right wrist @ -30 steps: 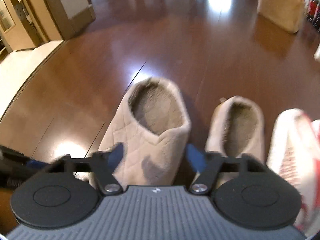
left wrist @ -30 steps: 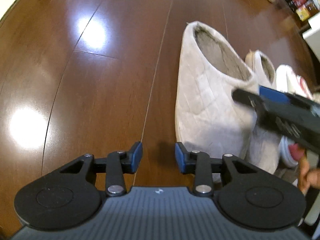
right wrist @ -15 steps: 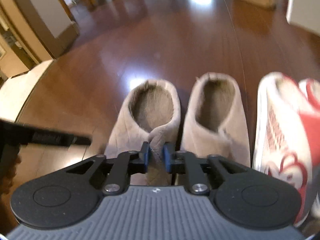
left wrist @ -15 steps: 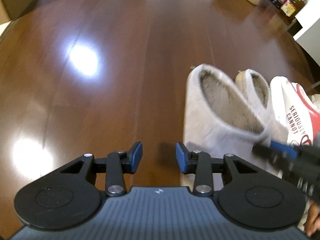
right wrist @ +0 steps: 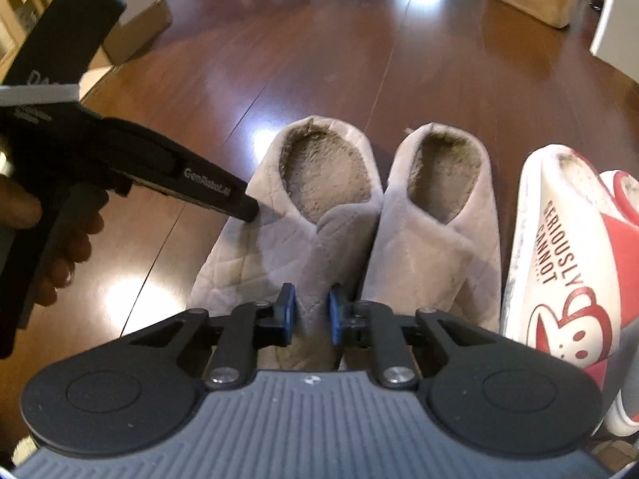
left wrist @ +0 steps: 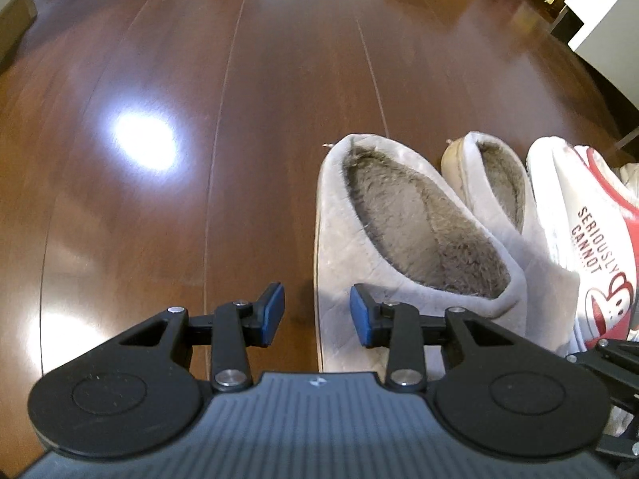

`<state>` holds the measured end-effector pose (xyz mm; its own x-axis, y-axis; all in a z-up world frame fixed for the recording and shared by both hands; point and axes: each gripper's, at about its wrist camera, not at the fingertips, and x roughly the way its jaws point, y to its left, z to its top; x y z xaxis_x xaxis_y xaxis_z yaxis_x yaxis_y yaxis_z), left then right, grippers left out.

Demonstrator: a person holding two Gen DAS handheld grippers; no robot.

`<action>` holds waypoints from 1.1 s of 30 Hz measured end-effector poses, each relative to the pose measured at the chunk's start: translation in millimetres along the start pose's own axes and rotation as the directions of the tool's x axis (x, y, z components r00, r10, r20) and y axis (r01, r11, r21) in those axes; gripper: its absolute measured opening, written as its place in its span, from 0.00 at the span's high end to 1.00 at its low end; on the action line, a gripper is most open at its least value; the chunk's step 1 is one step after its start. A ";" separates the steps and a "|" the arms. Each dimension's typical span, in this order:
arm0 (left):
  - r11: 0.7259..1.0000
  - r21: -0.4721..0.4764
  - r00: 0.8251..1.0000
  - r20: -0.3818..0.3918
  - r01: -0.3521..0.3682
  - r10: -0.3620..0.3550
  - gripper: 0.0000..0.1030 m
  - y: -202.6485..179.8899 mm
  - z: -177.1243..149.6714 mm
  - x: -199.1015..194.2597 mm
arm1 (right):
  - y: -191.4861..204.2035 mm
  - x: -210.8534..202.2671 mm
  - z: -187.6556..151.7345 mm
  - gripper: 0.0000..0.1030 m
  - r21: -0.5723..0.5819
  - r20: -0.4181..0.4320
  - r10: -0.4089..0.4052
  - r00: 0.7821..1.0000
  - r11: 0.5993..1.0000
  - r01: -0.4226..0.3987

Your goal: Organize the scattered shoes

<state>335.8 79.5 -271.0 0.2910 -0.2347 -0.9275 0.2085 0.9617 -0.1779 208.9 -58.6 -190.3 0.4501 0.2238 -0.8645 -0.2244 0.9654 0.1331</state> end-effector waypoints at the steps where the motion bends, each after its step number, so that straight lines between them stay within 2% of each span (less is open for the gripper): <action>1: 1.000 0.006 1.000 0.004 -0.001 0.001 0.59 -1.1 2.1 0.0 | -0.5 0.6 -0.1 0.86 0.007 0.003 0.001 1.000 1.000 -0.001; 4: 1.000 0.014 1.000 0.009 -0.003 0.003 0.59 -4.8 5.8 0.7 | -1.0 3.7 -0.6 0.84 0.013 0.001 0.007 1.000 1.000 -0.007; 6: 1.000 0.009 1.000 0.019 -0.004 0.004 0.58 -5.5 3.9 -1.2 | 0.8 2.8 -7.2 0.75 0.041 -0.015 0.017 1.000 0.999 -0.016; 7: 1.000 0.002 1.000 0.023 -0.008 0.008 0.58 -5.8 3.0 -2.2 | -0.8 0.6 -7.3 0.65 0.058 -0.022 0.020 1.000 0.998 -0.019; 8: 1.000 -0.012 0.999 0.031 -0.015 0.016 0.58 -4.4 0.3 -7.6 | -4.9 -7.2 -7.5 0.62 0.094 -0.025 0.053 0.998 0.994 -0.050; 9: 0.999 -0.030 0.999 0.039 -0.022 0.023 0.58 -2.9 -2.5 -13.6 | -6.8 -14.7 -7.7 0.61 0.099 -0.024 0.066 0.997 0.993 -0.064; 11: 0.998 -0.058 0.998 0.054 -0.027 0.030 0.57 -0.6 -8.9 -27.5 | -8.6 -28.3 -7.8 0.47 0.082 -0.022 0.073 0.997 0.994 -0.071; 12: 0.997 -0.070 0.997 0.065 -0.034 0.039 0.57 -0.1 -13.4 -36.4 | -9.5 -38.2 -9.5 0.43 0.059 -0.030 0.048 0.998 0.997 -0.046; 13: 0.995 -0.081 0.996 0.075 -0.050 0.056 0.57 -1.0 -19.6 -47.0 | -10.3 -49.4 -11.7 0.34 0.030 -0.041 0.012 0.999 0.999 -0.011; 14: 0.993 -0.091 0.993 0.082 -0.077 0.084 0.57 -4.2 -27.8 -58.7 | -11.6 -55.1 -13.1 0.31 0.019 -0.047 -0.005 0.999 1.000 0.006; 17: 0.988 -0.115 0.991 0.068 -0.107 0.115 0.54 -18.3 -46.7 -79.2 | -29.0 -79.6 -26.5 0.31 0.045 -0.104 -0.049 0.993 0.998 0.054; 20: 0.988 -0.091 0.991 0.034 -0.127 0.130 0.53 -47.3 -70.0 -114.6 | -44.6 -107.8 -36.9 0.31 0.101 -0.136 -0.075 0.988 0.991 0.089; 23: 0.987 -0.025 0.986 0.037 -0.161 0.162 0.52 -77.8 -78.7 -162.0 | -56.0 -151.4 -37.4 0.30 0.151 -0.107 -0.079 0.991 0.984 0.095; 24: 0.984 0.004 0.984 0.042 -0.176 0.175 0.52 -89.3 -80.6 -181.8 | -57.3 -173.4 -33.5 0.28 0.164 -0.070 -0.077 0.995 0.983 0.087; 25: 0.983 0.033 0.982 0.058 -0.183 0.181 0.50 -98.4 -81.2 -201.2 | -58.0 -194.3 -29.0 0.22 0.174 -0.031 -0.077 0.997 0.981 0.081; 27: 0.966 0.120 0.967 0.142 -0.229 0.212 0.46 -127.2 -79.8 -254.6 | -53.7 -261.9 -22.5 0.17 0.178 0.090 -0.108 0.990 0.980 0.090; 28: 0.953 0.151 0.955 0.184 -0.262 0.233 0.39 -137.9 -79.8 -273.2 | -54.4 -276.4 -20.1 0.14 0.180 0.116 -0.116 0.986 0.979 0.094; 30: 0.906 0.222 0.906 0.316 -0.361 0.283 0.30 -166.7 -82.0 -326.0 | -54.4 -322.3 -17.4 0.09 0.197 0.185 -0.130 0.974 0.976 0.093; 31: 0.896 0.227 0.891 0.346 -0.382 0.292 0.24 -174.7 -83.4 -343.0 | -54.2 -346.9 -16.3 0.07 0.206 0.221 -0.137 0.966 0.974 0.091; 32: 0.894 0.215 0.878 0.378 -0.393 0.295 0.23 -185.7 -86.0 -369.6 | -52.8 -370.9 -18.9 0.06 0.211 0.255 -0.146 0.956 0.973 0.092; 33: 0.909 0.189 0.878 0.390 -0.371 0.278 0.23 -193.0 -89.5 -390.7 | -50.9 -394.7 -22.9 0.06 0.215 0.288 -0.155 0.945 0.972 0.094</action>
<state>98.4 -1.7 96.3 0.6776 0.0056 -0.7354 0.2579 0.9347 0.2448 22.9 -199.1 133.0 0.7091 0.1003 -0.6980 0.0103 0.9882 0.1525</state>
